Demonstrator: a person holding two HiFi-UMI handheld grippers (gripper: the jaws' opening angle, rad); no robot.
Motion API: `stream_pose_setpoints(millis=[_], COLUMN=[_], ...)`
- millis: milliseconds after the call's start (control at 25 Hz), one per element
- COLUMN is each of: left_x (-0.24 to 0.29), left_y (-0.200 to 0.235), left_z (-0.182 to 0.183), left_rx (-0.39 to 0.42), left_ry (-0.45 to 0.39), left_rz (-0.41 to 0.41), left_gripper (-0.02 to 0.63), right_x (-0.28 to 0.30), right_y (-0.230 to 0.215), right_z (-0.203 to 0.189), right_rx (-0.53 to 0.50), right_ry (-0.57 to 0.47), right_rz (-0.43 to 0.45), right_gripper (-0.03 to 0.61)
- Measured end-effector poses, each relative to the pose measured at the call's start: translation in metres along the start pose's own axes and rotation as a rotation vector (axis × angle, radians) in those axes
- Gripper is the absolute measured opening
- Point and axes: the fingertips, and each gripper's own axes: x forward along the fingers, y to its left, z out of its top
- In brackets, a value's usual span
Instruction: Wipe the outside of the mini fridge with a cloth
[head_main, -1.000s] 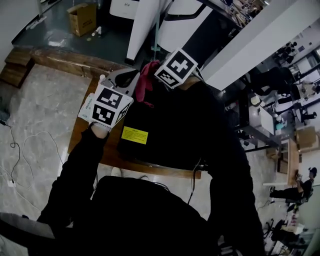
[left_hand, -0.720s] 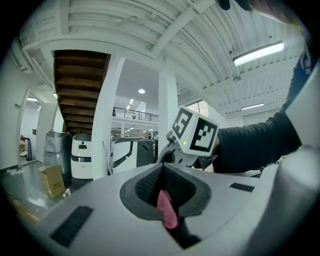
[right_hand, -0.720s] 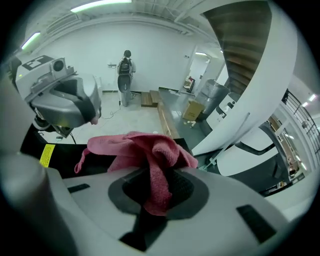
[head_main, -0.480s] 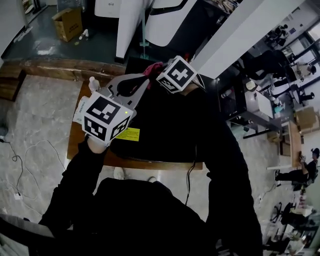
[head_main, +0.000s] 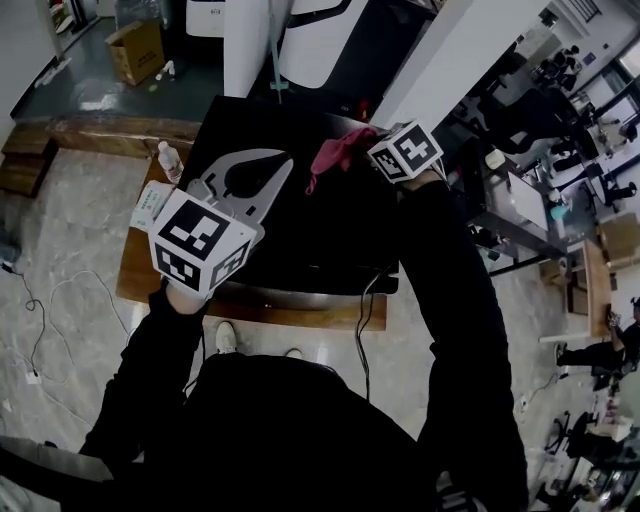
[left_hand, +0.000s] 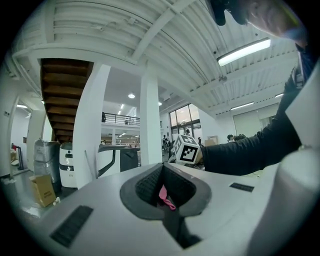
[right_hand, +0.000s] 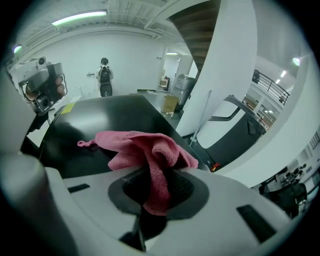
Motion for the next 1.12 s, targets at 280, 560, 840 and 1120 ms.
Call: stream_pose_setpoints(millis=[280, 560, 840, 1120], left_x=[0.000, -0.024, -0.082, -0.154], left_y=[-0.065, -0.107, -0.130, -0.186], left_z=[-0.001, -0.001, 0.008, -0.019], left_rx=[0.018, 0.013, 0.008, 0.014], left_ry=[0.010, 0.003, -0.077, -0.119], left_rz=[0.064, 0.106, 0.095, -0.020], left_gripper=[0.006, 0.006, 0.006, 0.006], right_x=[-0.040, -0.130, -0.255, -0.280], right_y=[-0.036, -0.011, 0.111, 0.257], right_z=[-0.081, -0.059, -0.023, -0.062], right_rx=[0.034, 0.078, 0.140, 0.193], right_ry=[0.016, -0.402, -0.899, -1.045], right_rz=[-0.051, -0.018, 0.048, 0.040], right_gripper=[0.069, 0.071, 0.071, 0.071])
